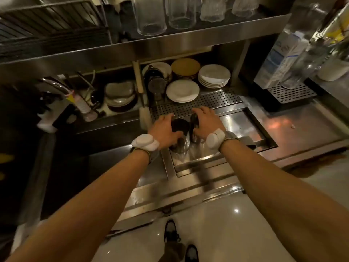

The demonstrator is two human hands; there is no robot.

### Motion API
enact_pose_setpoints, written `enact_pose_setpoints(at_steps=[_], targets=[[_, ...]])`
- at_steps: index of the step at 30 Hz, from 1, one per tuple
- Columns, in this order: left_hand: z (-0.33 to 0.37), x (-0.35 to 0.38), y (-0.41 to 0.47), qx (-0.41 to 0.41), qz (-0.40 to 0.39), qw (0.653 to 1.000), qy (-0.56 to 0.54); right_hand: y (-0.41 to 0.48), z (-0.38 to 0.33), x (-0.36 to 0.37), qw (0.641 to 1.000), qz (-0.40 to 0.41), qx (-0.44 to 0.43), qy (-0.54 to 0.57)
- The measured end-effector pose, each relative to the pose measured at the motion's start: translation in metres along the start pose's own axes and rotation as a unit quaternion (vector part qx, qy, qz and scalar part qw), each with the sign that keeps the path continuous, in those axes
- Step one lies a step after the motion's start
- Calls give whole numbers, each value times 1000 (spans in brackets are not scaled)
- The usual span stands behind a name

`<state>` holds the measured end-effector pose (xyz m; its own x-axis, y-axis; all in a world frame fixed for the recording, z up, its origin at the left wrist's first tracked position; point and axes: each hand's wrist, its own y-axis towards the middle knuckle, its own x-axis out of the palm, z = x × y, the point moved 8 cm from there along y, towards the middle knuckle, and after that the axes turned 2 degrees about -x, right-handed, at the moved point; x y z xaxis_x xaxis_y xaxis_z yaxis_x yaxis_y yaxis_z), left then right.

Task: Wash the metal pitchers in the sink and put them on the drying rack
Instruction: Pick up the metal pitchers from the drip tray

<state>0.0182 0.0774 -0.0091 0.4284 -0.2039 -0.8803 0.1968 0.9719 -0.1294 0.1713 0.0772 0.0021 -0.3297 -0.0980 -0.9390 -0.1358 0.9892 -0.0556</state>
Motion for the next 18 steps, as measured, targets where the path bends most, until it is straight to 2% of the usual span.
enact_pose_setpoints(at_steps=[6,11,14,18], targets=[[1,11,30,6,-26,999,22,23,18,25,996,-72,43,-31],[0,17,40,4,-29,999,21,32,20,30,994,-105,34,-19],[5,13,38,2,-26,999,19,28,22,23,994,-106,34,-22],[23,-12,24,17,1,1000,24,15,18,-12,996,-68,29,-40]])
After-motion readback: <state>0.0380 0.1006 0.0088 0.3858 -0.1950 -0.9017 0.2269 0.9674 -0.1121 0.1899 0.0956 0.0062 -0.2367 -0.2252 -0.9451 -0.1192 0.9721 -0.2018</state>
